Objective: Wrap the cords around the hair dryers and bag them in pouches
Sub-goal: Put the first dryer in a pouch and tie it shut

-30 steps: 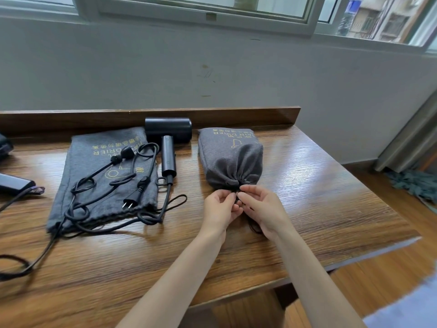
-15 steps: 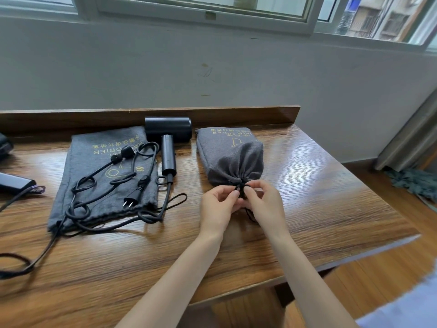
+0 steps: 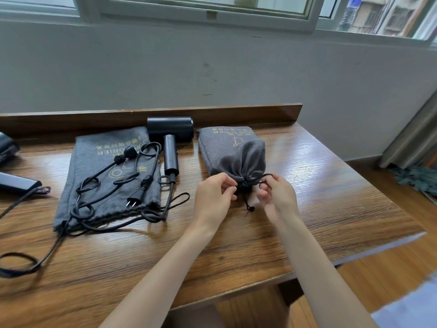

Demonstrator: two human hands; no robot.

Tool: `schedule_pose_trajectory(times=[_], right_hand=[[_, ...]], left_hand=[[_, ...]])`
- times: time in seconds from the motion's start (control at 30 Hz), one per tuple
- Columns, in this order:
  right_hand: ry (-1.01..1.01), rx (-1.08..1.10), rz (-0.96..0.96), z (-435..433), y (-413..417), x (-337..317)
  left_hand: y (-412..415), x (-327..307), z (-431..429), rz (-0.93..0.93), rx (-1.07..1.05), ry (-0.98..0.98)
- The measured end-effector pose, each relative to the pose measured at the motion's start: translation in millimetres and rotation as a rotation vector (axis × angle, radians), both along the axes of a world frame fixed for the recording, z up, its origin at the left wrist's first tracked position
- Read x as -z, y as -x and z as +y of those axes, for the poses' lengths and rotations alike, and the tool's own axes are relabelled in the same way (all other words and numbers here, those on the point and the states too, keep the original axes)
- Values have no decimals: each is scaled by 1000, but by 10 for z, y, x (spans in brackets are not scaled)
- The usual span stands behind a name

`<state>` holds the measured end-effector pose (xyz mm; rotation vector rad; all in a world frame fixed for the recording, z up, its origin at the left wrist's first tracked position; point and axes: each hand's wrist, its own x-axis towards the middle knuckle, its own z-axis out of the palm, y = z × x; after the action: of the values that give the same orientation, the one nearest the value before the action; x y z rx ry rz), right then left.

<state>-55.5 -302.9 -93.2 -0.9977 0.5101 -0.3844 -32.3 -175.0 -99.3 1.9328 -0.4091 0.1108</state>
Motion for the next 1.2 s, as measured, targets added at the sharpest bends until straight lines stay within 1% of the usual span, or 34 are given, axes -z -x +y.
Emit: schedule_pose_trajectory(times=[0.03,0.07,0.2,0.27,0.33,0.43,0.5,0.57,0.67,0.7,0.8,0.87,0.9,0.93,0.97,1.03,1.07,1.1,1.13,1.2], right_hand=[[-13,-42,12,-2,-3,-16],[15,-90,32,-13,0,-34],[245,-294,120,-92,46,-81],[309,-336,107,-129,71,-92],[278,-302,44,-149,87,-100],[96,-201,-58,-174,77,-81],[42,-168,-81,-184,58,-45],[81,-151,-67,-199,37,-10],[129,-145,-10,-237,12,63],[139,-150,16,-257,7,88],[196,-172,73,-303,0,177],[231,-182,79,-295,5,200],[282,-187,83,-286,8,200],[384,-192,97,-287,22,195],[524,-194,120,-301,45,178],[777,-143,161,-373,43,161],[828,-106,171,-410,16,145],[809,-93,172,-423,-19,113],[733,-124,166,-411,-68,75],[550,-264,135,-308,-206,18]], left_hand=[[-6,4,3,-9,-1,-10],[-14,6,6,-17,-2,-18],[-35,7,8,-45,0,-27],[-37,10,6,-71,9,-26],[-32,3,9,-91,19,-35],[-33,6,14,-110,17,-56],[-45,17,24,-133,11,-91],[-58,43,39,-205,-1,-153],[-78,133,83,-434,2,-331],[-85,161,103,-482,15,-386],[-118,208,147,-485,47,-453],[-126,210,147,-445,64,-402],[-123,206,146,-407,70,-352],[-128,201,150,-350,71,-293],[-139,187,153,-263,60,-226],[-214,166,152,-13,-24,-80],[-253,146,140,119,-88,18],[-302,140,113,248,-138,131],[-349,120,73,366,-148,243],[-420,47,-22,537,-105,375]])
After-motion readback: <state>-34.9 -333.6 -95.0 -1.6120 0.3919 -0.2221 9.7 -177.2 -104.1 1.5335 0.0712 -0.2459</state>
